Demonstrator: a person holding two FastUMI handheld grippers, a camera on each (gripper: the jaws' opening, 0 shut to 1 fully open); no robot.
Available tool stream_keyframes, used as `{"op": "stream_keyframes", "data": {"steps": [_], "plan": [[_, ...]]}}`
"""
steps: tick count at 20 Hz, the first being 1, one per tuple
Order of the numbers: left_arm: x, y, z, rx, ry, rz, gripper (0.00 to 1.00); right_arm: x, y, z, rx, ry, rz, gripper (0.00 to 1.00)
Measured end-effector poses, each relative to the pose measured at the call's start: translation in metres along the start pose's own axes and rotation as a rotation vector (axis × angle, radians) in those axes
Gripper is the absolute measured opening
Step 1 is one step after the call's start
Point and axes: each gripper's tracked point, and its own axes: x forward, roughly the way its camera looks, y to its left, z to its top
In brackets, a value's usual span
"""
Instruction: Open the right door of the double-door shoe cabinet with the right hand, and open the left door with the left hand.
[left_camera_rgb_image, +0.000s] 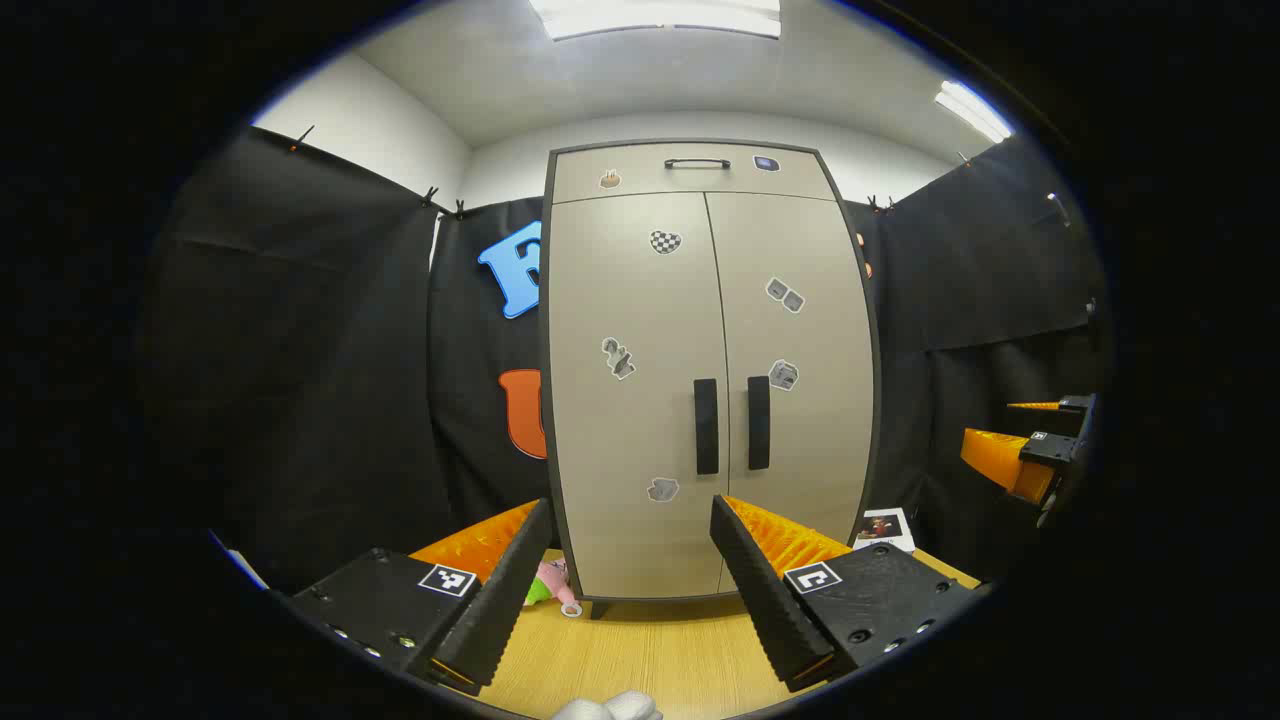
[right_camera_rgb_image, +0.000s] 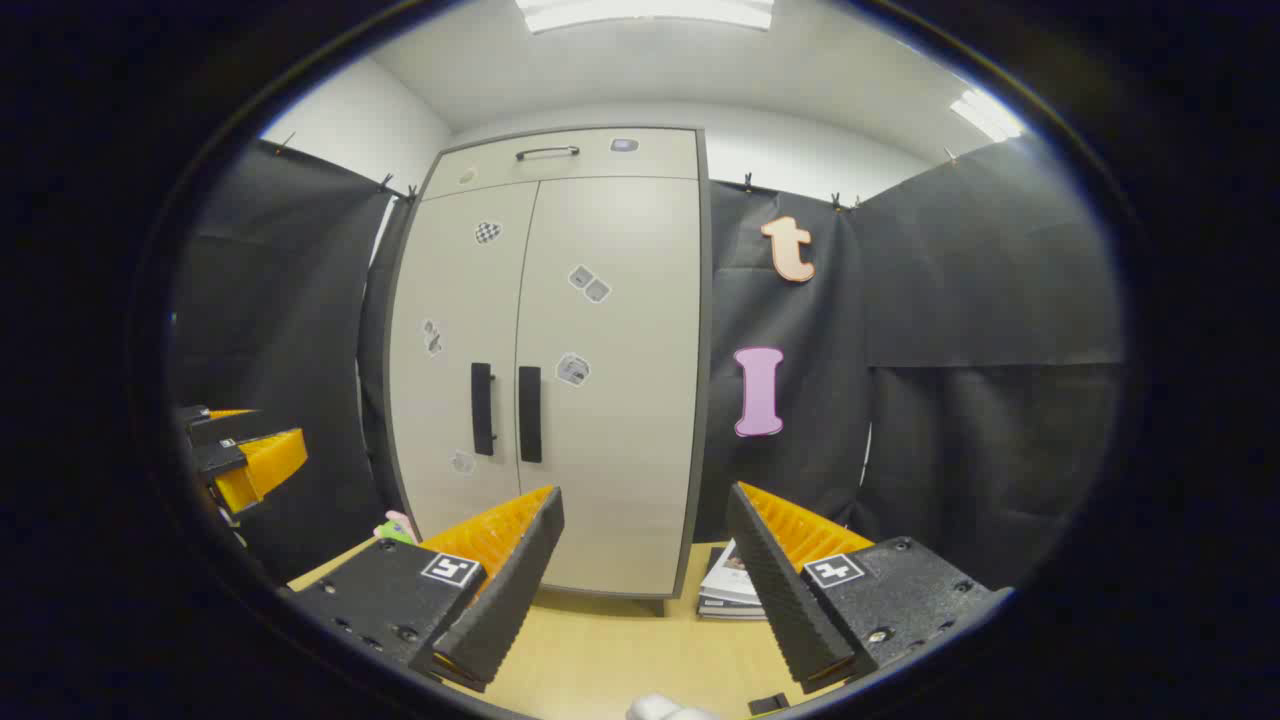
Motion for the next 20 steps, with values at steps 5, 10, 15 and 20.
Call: {"op": "stream_keyframes", "data": {"steps": [5, 10, 15, 20], "plan": [[0.000, 0.003, -0.001, -0.005, 0.005, 0.004, 0.96, 0.000, 0.003, 0.005, -0.010, -0.012, 0.014, 1.00], [0.001, 0.007, 0.000, 0.001, 0.000, 0.011, 0.96, 0.001, 0.014, 0.008, -0.014, -0.020, 0.022, 1.00], [0.001, 0.011, 0.001, -0.004, 0.000, 0.021, 0.96, 0.009, 0.018, 0.007, -0.010, -0.017, 0.033, 1.00], [-0.004, 0.019, -0.003, 0.002, 0.013, 0.037, 0.96, 0.022, 0.027, 0.003, -0.009, 0.001, 0.035, 1.00]]}}
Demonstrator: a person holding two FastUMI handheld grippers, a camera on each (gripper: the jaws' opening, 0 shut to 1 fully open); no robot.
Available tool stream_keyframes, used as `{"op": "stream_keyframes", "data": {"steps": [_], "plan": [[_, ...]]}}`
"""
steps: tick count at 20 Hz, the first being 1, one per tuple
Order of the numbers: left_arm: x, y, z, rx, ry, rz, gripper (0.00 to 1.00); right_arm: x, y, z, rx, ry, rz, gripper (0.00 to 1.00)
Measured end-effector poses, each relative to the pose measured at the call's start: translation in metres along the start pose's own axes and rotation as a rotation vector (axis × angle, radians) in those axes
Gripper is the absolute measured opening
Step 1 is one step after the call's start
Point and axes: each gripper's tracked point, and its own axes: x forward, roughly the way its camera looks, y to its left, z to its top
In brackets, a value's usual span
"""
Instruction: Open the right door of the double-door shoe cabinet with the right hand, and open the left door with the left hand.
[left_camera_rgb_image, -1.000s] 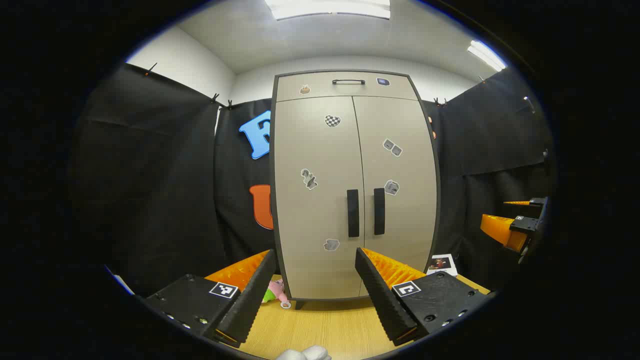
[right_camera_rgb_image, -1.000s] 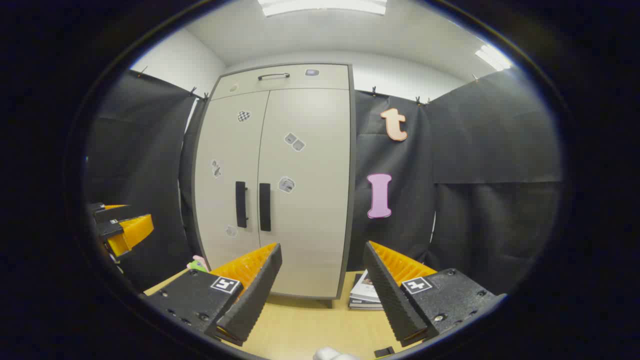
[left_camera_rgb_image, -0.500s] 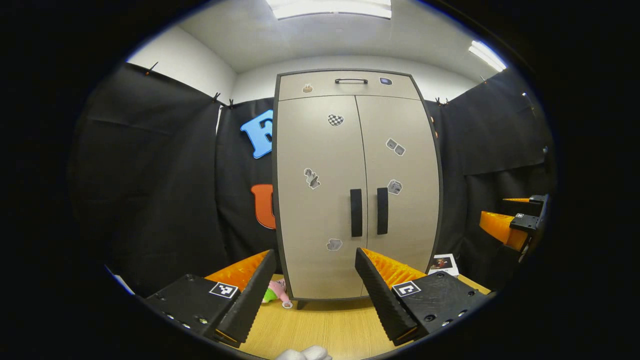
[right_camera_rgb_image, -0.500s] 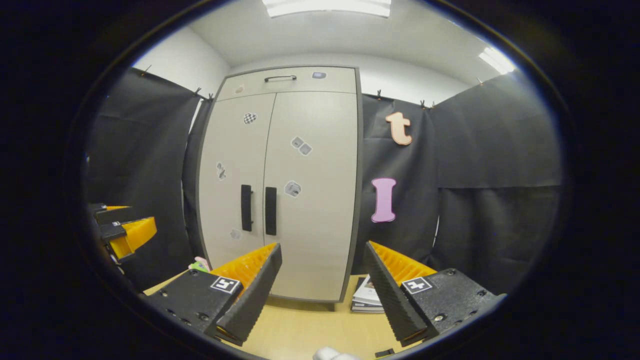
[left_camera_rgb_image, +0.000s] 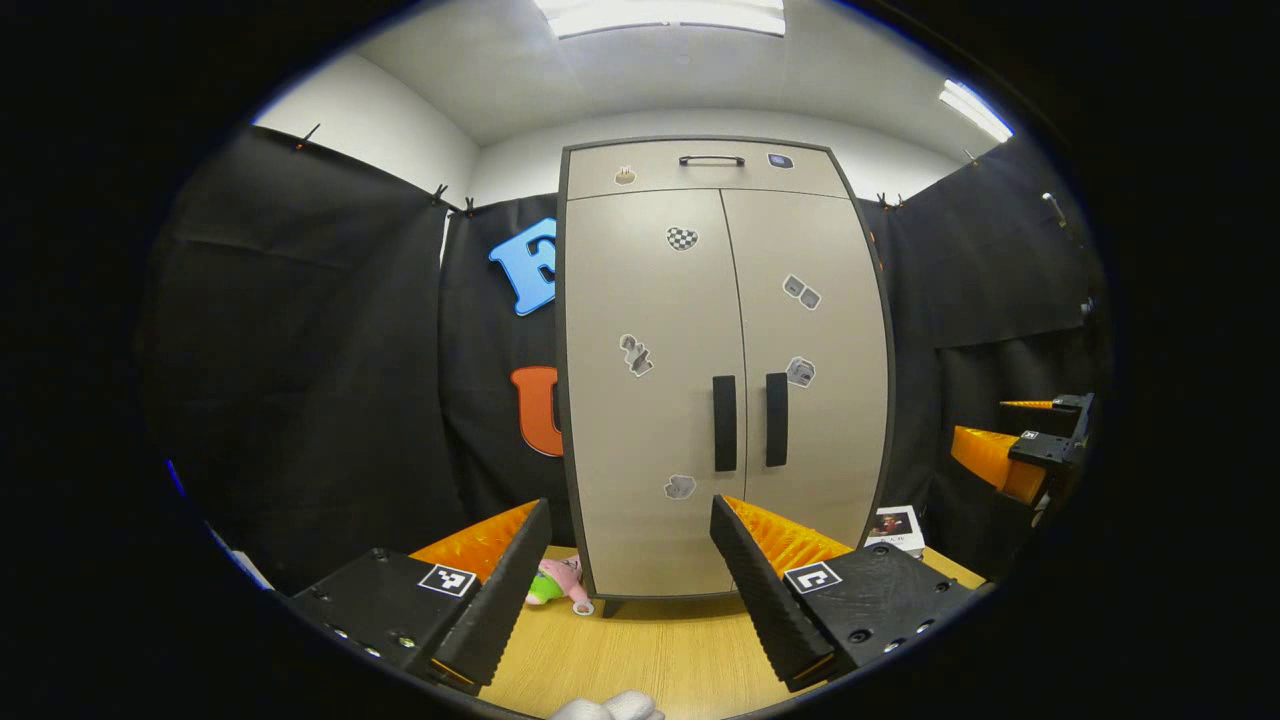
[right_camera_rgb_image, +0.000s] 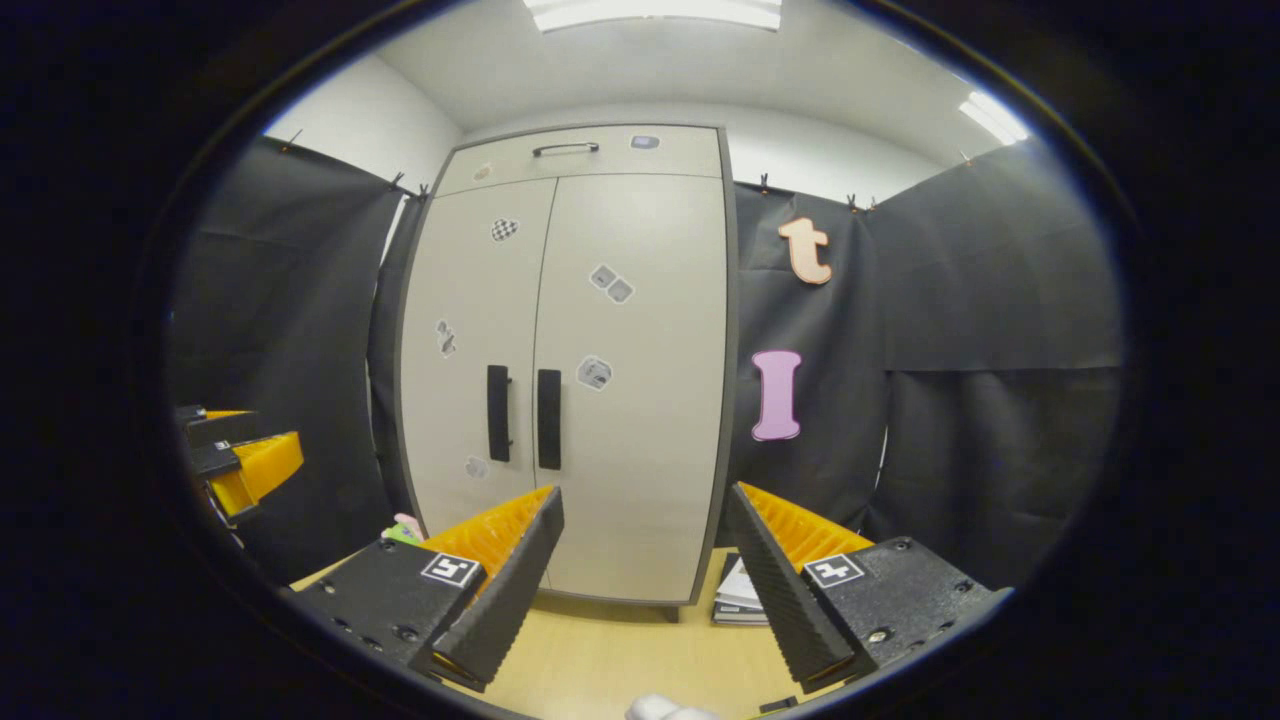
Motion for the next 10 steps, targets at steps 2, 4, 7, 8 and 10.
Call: {"op": "stream_keyframes", "data": {"steps": [2, 4, 7, 8, 10], "plan": [[-0.002, 0.004, -0.001, 0.000, 0.006, 0.005, 0.96, 0.009, 0.004, -0.003, -0.007, 0.004, -0.005, 1.00], [-0.007, 0.010, -0.004, -0.002, 0.013, 0.018, 0.96, 0.022, 0.015, -0.006, -0.013, 0.015, 0.009, 1.00], [-0.013, 0.021, -0.004, 0.008, 0.015, 0.045, 0.96, 0.043, 0.035, -0.008, 0.005, 0.016, 0.033, 1.00], [-0.016, 0.025, -0.003, 0.016, 0.015, 0.054, 0.96, 0.051, 0.038, -0.006, 0.008, 0.011, 0.029, 1.00], [-0.021, 0.032, -0.001, 0.030, 0.014, 0.071, 0.96, 0.071, 0.050, -0.005, 0.029, 0.010, 0.036, 1.00]]}}
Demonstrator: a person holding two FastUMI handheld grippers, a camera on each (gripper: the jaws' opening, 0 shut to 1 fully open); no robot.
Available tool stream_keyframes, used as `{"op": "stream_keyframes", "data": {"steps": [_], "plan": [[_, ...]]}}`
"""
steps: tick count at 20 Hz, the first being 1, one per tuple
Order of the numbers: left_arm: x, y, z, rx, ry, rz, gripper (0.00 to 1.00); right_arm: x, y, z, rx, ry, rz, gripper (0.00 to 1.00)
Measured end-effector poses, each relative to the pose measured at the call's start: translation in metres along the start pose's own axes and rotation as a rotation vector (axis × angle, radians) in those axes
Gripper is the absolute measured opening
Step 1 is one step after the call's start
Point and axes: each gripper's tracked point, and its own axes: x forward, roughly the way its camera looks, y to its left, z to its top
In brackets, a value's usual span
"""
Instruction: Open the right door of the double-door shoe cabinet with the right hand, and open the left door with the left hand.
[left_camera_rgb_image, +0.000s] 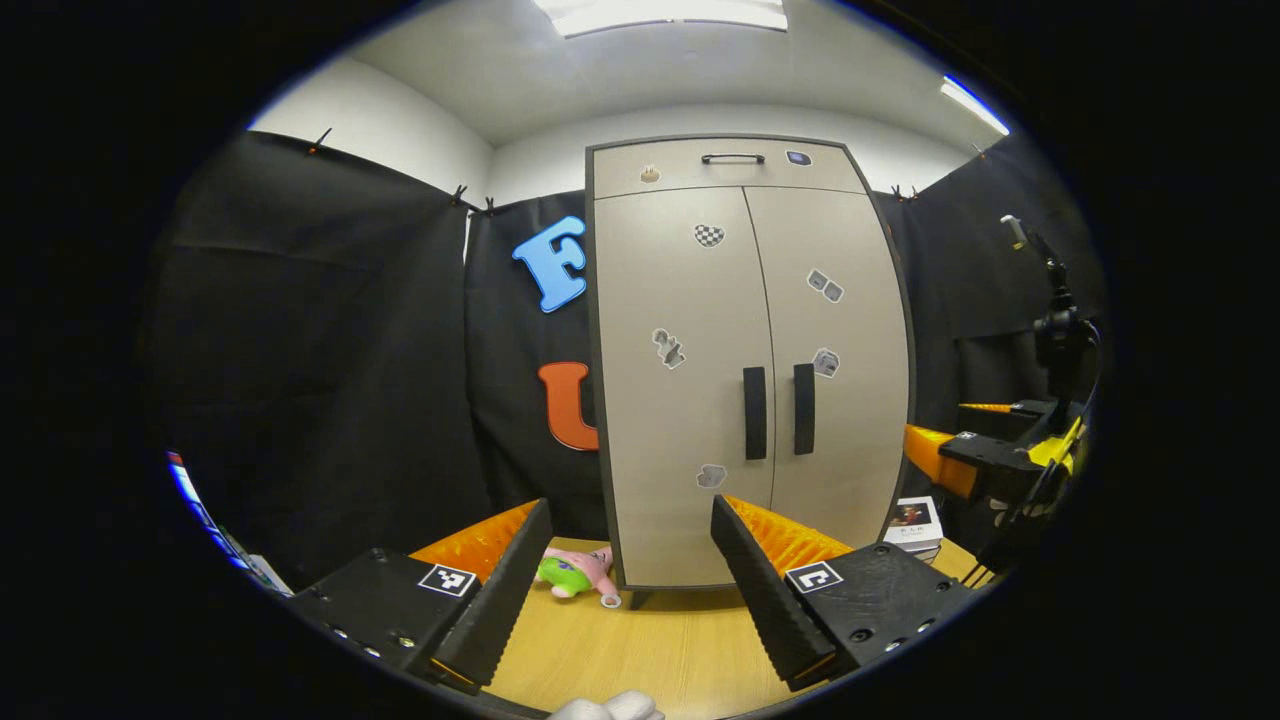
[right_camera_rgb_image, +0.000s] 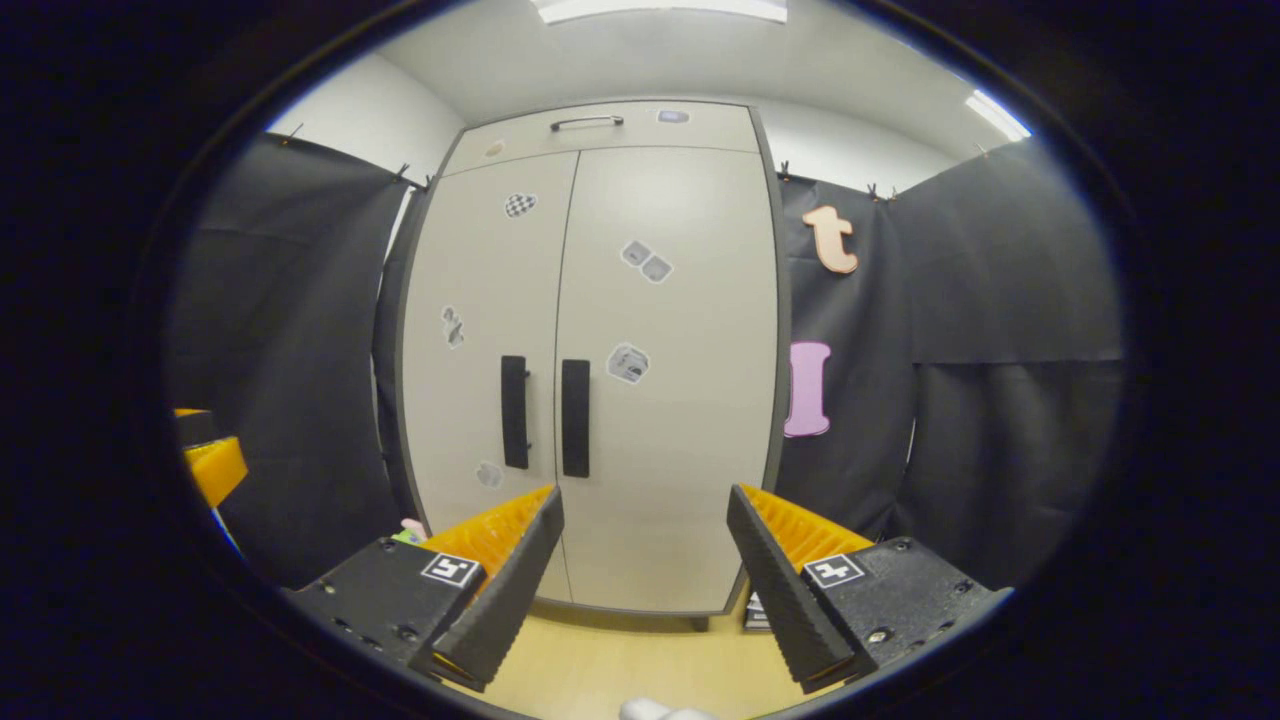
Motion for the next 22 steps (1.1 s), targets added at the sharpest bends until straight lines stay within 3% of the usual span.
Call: {"op": "stream_keyframes", "data": {"steps": [10, 13, 16, 17, 20, 21, 22], "plan": [[-0.014, 0.032, -0.007, -0.019, 0.034, 0.084, 0.96, 0.116, 0.052, 0.016, 0.002, 0.002, 0.031, 1.00], [-0.013, 0.035, -0.005, -0.020, 0.036, 0.116, 0.96, 0.148, 0.057, 0.020, -0.031, 0.004, 0.010, 0.99], [-0.012, 0.039, -0.004, -0.019, 0.034, 0.136, 0.96, 0.172, 0.062, 0.025, -0.046, -0.006, 0.005, 0.92], [-0.011, 0.041, -0.005, -0.014, 0.037, 0.145, 0.96, 0.179, 0.060, 0.027, -0.048, -0.009, -0.008, 0.80], [-0.015, 0.049, -0.008, -0.015, 0.042, 0.162, 0.96, 0.191, 0.064, 0.029, -0.018, 0.009, -0.016, 0.65], [-0.017, 0.051, -0.009, -0.016, 0.045, 0.166, 0.96, 0.193, 0.063, 0.028, -0.010, 0.020, -0.025, 0.53], [-0.017, 0.052, -0.010, -0.015, 0.046, 0.170, 0.96, 0.193, 0.064, 0.029, -0.009, 0.012, -0.036, 0.51]]}}
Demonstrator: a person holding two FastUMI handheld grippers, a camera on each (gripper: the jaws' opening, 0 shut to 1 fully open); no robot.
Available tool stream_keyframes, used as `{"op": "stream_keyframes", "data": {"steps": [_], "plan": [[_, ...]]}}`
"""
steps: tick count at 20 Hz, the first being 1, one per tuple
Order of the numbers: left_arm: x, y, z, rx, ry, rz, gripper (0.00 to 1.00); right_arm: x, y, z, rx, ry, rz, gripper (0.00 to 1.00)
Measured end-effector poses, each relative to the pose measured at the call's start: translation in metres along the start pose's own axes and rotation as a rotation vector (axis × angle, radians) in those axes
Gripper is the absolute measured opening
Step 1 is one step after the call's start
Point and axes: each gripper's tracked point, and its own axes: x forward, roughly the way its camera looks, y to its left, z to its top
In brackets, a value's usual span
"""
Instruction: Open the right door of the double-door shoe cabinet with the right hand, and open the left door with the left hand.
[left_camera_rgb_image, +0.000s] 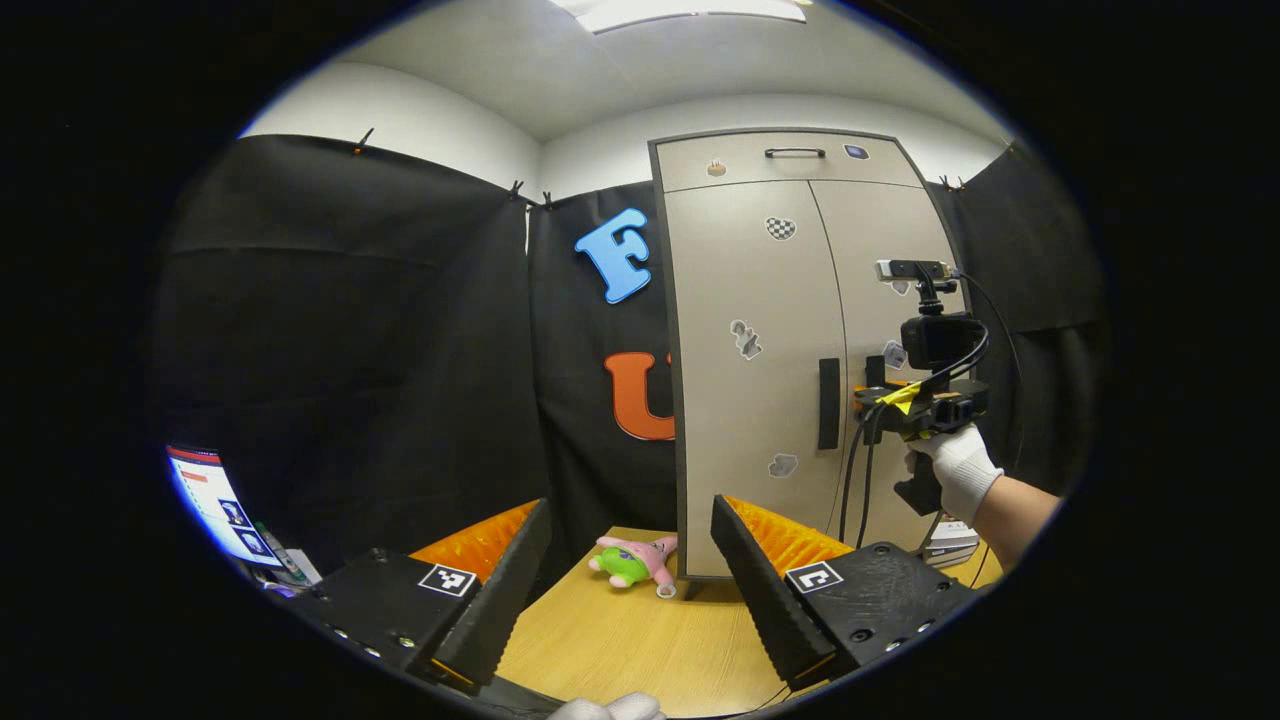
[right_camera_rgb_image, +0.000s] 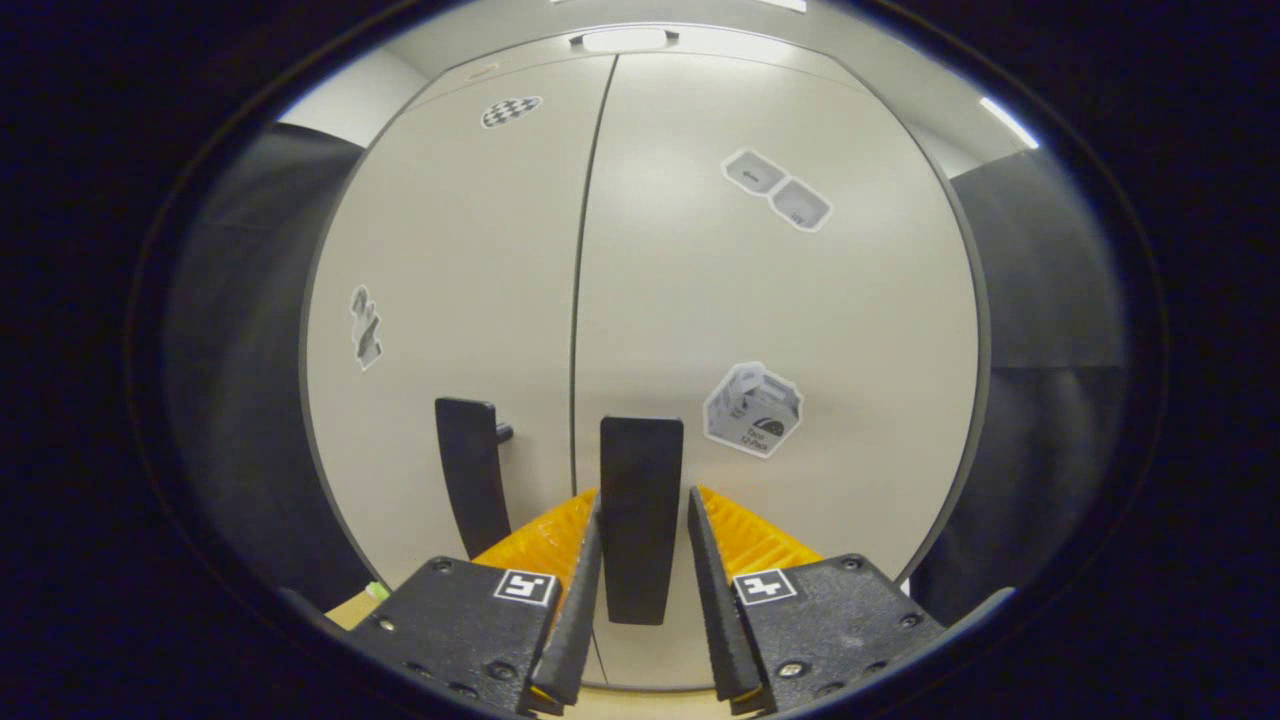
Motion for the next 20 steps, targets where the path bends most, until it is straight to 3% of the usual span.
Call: {"op": "stream_keyframes", "data": {"steps": [2, 3, 8, 13, 20], "plan": [[0.002, 0.000, 0.000, -0.002, 0.003, 0.003, 0.96, 0.000, 0.004, -0.003, -0.012, 0.016, -0.007, 0.47], [0.003, 0.000, 0.001, -0.003, 0.004, 0.002, 0.96, 0.002, 0.004, -0.003, -0.017, 0.021, -0.014, 0.36], [0.004, -0.002, 0.002, -0.009, -0.002, -0.016, 0.96, 0.001, 0.003, -0.003, 0.003, 0.041, -0.011, 0.29], [0.008, -0.009, 0.005, -0.013, -0.012, -0.047, 0.96, -0.005, 0.004, -0.003, 0.011, 0.051, 0.039, 0.24], [-0.005, -0.021, 0.001, -0.022, -0.022, -0.078, 0.96, -0.045, -0.006, -0.008, 0.004, 0.056, 0.089, 0.24]]}}
